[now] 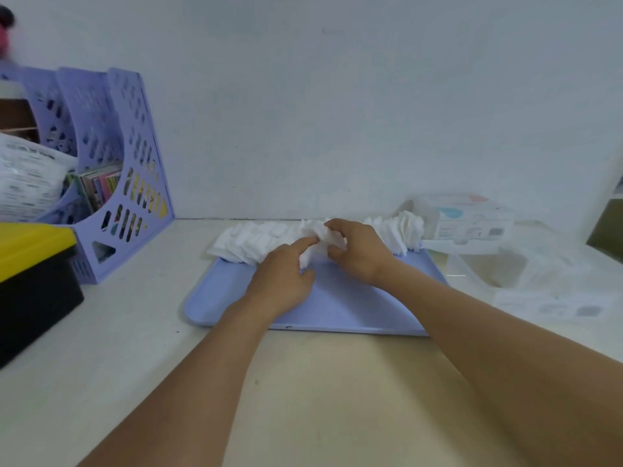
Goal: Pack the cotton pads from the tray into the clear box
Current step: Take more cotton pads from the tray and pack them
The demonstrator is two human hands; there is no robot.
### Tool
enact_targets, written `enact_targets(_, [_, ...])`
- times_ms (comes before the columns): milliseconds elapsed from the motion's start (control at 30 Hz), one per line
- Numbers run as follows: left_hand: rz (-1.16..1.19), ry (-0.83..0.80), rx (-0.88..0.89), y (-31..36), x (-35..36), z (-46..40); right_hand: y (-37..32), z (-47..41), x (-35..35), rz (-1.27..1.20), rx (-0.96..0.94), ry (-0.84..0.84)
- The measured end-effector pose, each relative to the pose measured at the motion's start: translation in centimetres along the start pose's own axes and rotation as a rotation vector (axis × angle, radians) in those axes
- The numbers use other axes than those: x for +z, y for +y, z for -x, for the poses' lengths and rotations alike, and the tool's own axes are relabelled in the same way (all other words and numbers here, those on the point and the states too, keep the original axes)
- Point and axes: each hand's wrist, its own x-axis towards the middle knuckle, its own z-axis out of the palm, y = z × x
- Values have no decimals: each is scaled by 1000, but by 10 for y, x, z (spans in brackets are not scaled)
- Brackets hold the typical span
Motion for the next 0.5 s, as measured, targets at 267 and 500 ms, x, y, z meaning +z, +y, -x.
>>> enact_targets(267, [768,214,-218,63,4,4,-1,45,-60,-1038,203,1])
enact_targets(500, [994,-14,-277,114,24,-2,20,62,-93,-978,239,-108])
